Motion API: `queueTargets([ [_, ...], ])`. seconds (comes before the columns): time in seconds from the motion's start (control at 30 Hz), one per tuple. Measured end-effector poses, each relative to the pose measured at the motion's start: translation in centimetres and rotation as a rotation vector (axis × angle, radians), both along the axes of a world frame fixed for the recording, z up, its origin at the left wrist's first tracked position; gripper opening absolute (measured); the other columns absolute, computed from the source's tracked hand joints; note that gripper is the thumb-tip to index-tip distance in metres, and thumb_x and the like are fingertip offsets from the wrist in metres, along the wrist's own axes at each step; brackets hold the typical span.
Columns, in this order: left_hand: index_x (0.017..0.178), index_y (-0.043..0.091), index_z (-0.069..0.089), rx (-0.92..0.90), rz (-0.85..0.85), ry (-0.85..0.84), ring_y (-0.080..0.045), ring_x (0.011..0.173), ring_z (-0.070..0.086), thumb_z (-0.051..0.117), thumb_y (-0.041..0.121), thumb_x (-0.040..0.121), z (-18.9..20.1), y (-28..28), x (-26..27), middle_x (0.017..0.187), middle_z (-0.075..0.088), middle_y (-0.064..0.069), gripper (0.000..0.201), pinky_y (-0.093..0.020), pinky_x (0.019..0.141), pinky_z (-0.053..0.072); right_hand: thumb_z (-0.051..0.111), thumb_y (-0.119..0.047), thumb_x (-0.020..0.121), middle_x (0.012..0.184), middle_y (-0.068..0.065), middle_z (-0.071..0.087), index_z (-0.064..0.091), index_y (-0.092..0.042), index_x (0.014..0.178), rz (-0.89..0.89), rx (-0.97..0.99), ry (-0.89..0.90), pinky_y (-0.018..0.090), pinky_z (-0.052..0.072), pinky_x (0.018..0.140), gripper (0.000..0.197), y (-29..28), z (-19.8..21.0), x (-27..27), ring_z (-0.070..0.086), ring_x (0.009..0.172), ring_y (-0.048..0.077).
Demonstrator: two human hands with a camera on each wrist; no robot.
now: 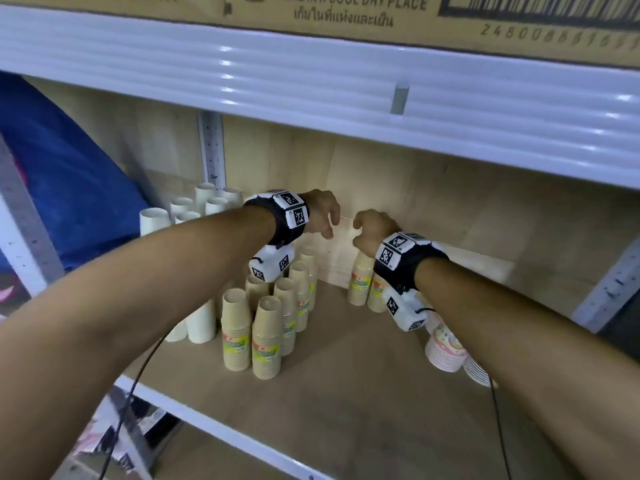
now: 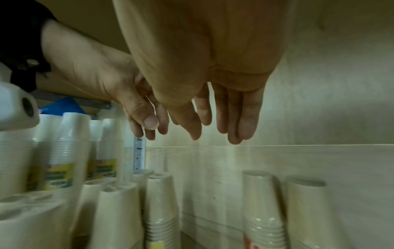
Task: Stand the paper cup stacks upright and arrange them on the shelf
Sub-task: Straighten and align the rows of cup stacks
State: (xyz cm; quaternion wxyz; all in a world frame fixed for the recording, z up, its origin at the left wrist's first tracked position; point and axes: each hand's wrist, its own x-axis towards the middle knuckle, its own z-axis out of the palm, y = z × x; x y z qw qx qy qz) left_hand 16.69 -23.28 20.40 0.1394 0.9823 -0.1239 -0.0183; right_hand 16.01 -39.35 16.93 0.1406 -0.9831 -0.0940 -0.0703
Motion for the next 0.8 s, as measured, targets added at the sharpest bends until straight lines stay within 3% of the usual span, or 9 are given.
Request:
queueTargets([
  [0.1, 0.11, 0.016, 0.067, 0.001, 0.049, 0.052, -0.02, 0.074, 0.059, 0.076, 0.018, 0.081, 0.4, 2.0, -1.9, 0.098, 0.065, -0.008, 0.031, -0.029, 0.067, 0.052, 0.058, -0.019, 0.085, 0.126, 0.01, 0.051, 0.054, -0.019, 0.124, 0.053, 0.011, 0.012, 0.03, 0.046, 0.086, 0.039, 2.4, 0.3, -1.7, 0.056, 0.11, 0.03],
  [0.23, 0.104, 0.012, 0.07, 0.042, 0.096, 0.065, -0.018, 0.064, 0.06, 0.074, 0.014, 0.083, 0.9, 4.6, -4.6, 0.081, 0.066, -0.006, 0.022, -0.028, 0.064, 0.054, 0.06, -0.021, 0.084, 0.124, 0.013, 0.052, 0.057, -0.018, 0.121, 0.137, 0.029, 0.014, 0.029, 0.046, 0.086, 0.038, 5.4, 0.3, -3.7, 0.057, 0.108, 0.031],
  [0.4, 0.104, 0.012, 0.071, 0.113, 0.122, 0.088, -0.02, 0.067, 0.066, 0.074, 0.014, 0.083, 1.2, 7.2, -8.0, 0.09, 0.072, -0.01, 0.021, -0.027, 0.059, 0.055, 0.064, -0.024, 0.083, 0.118, 0.008, 0.058, 0.063, -0.015, 0.116, 0.22, 0.025, 0.037, 0.033, 0.053, 0.088, 0.033, 9.0, 0.7, -6.6, 0.061, 0.102, 0.03],
  [0.5, 0.11, 0.009, 0.07, 0.149, 0.124, 0.108, -0.018, 0.066, 0.063, 0.072, 0.013, 0.084, 0.9, 8.1, -9.8, 0.08, 0.068, -0.002, 0.026, -0.03, 0.066, 0.055, 0.07, -0.024, 0.081, 0.112, 0.01, 0.064, 0.069, -0.014, 0.108, 0.251, 0.007, 0.066, 0.034, 0.055, 0.086, 0.029, 10.7, 0.6, -8.1, 0.064, 0.098, 0.03],
  [0.6, 0.115, 0.008, 0.07, 0.2, 0.127, 0.131, -0.019, 0.069, 0.063, 0.069, 0.014, 0.086, 0.0, 8.6, -11.2, 0.098, 0.072, -0.012, 0.029, -0.025, 0.063, 0.053, 0.07, -0.022, 0.079, 0.107, 0.01, 0.068, 0.072, -0.014, 0.101, 0.276, -0.037, 0.089, 0.035, 0.057, 0.084, 0.023, 11.8, 0.2, -9.3, 0.066, 0.092, 0.029],
  [0.67, 0.111, 0.006, 0.071, 0.215, 0.139, 0.164, -0.019, 0.065, 0.063, 0.068, 0.014, 0.085, -0.7, 9.0, -11.9, 0.1, 0.073, -0.014, 0.027, -0.024, 0.061, 0.053, 0.071, -0.024, 0.078, 0.104, 0.008, 0.069, 0.073, -0.016, 0.099, 0.284, -0.047, 0.106, 0.034, 0.057, 0.083, 0.023, 12.3, -0.1, -10.0, 0.067, 0.09, 0.028],
  [0.8, 0.096, 0.009, 0.072, 0.167, 0.165, 0.2, -0.021, 0.068, 0.065, 0.074, 0.012, 0.076, -1.6, 10.0, -13.2, 0.086, 0.071, -0.009, 0.021, -0.032, 0.065, 0.057, 0.073, -0.029, 0.073, 0.096, 0.006, 0.069, 0.072, -0.015, 0.094, 0.283, -0.074, 0.137, 0.037, 0.058, 0.082, 0.025, 12.9, -0.7, -11.2, 0.068, 0.087, 0.028],
])
